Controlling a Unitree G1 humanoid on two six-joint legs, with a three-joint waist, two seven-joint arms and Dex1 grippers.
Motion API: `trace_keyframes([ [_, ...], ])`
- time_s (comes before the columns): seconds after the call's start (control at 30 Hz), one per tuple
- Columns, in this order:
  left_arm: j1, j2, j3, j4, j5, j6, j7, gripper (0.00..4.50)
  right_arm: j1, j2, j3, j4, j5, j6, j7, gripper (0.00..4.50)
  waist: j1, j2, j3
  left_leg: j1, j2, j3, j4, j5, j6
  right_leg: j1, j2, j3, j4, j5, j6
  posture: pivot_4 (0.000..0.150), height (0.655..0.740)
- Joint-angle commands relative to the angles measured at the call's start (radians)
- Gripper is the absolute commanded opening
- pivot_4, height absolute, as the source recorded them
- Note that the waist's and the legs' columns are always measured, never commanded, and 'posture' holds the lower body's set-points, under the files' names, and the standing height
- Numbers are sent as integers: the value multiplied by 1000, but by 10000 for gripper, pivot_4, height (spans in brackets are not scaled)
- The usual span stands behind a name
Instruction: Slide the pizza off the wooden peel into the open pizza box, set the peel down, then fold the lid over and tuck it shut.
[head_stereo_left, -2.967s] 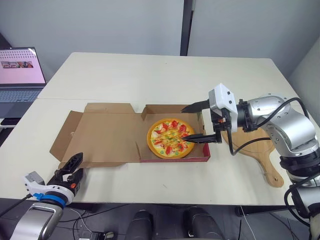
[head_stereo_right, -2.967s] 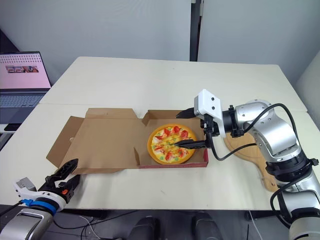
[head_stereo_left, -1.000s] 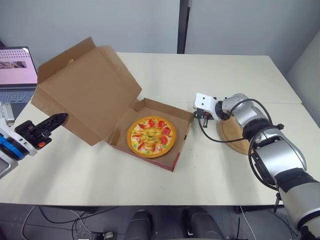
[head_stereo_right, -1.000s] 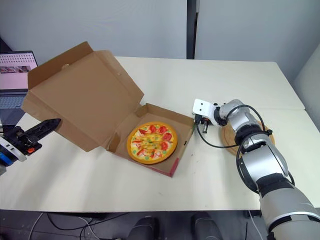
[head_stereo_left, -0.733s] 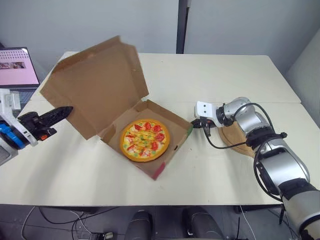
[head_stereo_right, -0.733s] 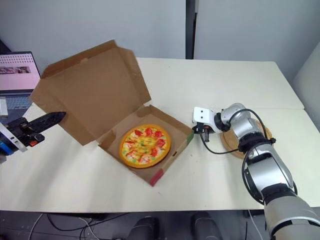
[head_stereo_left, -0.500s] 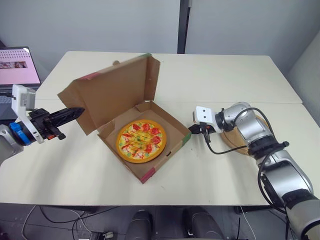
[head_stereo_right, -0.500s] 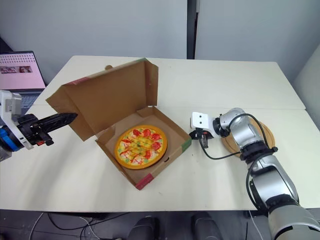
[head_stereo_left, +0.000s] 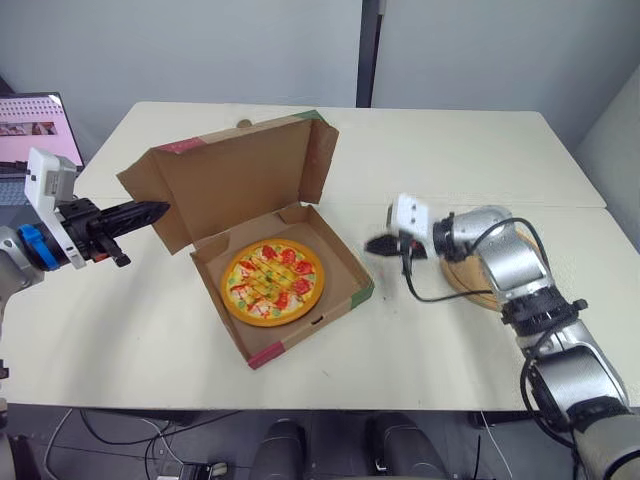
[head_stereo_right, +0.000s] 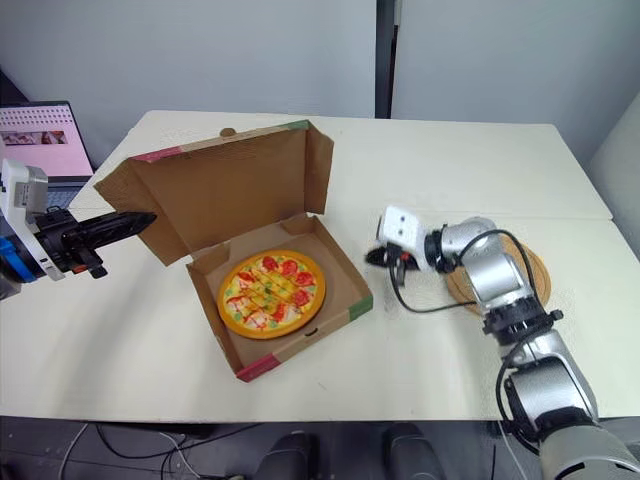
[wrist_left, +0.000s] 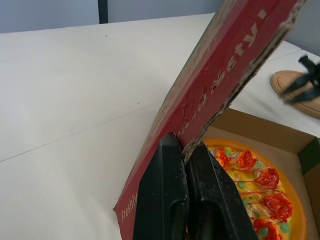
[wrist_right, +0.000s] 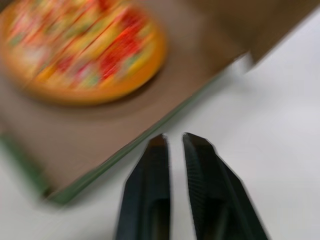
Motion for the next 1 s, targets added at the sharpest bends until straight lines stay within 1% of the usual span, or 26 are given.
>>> trace_keyframes([
  [0.03, -4, 2, 33, -26, 2, -4, -17, 0, -62, 62, -75, 22, 60, 27, -110, 19763, 0, 0, 0, 0, 0, 0, 0, 0, 0, 0, 0, 0, 0, 0, 0, 1500, 7316],
  [0.17, -4, 0, 38, -26, 7, -2, -18, 0, -157, 145, -116, 132, 82, 51, -233, 33781, -2, 0, 0, 0, 0, 0, 0, 0, 0, 0, 0, 0, 1, 0, 0, 1500, 7316],
  [0.33, -3, -2, 42, -27, 13, -1, -20, 0, -240, 209, -131, 229, 114, 60, -273, 33781, -1, 0, 0, -2, 1, -1, -1, 0, 0, -1, -1, 0, 1, 0, 0, 1500, 7316],
  [0.43, 2, -3, 45, -31, 14, 0, -20, 0, -278, 242, -135, 278, 125, 43, -290, 33781, -2, 0, 0, -2, 1, -1, -1, 0, 0, -1, -2, 0, 1, 1, 1, 1500, 7316],
  [0.57, 7, -7, 49, -38, 14, 4, -19, 0, -344, 284, -143, 390, 132, -3, -323, 33781, -4, 0, 0, -2, 1, 0, -1, 0, 0, -2, -2, 0, 1, 1, 1, 1500, 7316],
  [0.67, 9, -8, 52, -43, 14, 6, -18, 0, -385, 301, -158, 464, 137, -38, -338, 27498, -3, 0, 0, -2, 1, -1, -1, 0, 0, -2, -2, 0, 1, 1, 1, 1500, 7316],
  [0.9, 10, -11, 59, -49, 17, 8, -8, 0, -412, 306, -160, 527, 121, -85, -356, 2285, -4, 1, 0, -2, 1, 0, -1, 0, 0, -2, -2, 0, 1, 1, 1, 1500, 7316],
  [0.93, 4, -13, 56, -50, 19, 8, -4, 0, -409, 302, -158, 524, 118, -90, -361, 516, -4, 1, 0, -2, 1, 0, -1, 0, 0, -2, -2, 0, 1, 1, 1, 1500, 7316],
  [1.0, -10, -18, 44, -53, 25, 6, 7, 0, -401, 295, -157, 510, 115, -91, -368, 516, -4, 1, 0, -2, 1, -1, -1, 0, 0, -2, -2, 0, 1, 1, 1, 1500, 7316],
])
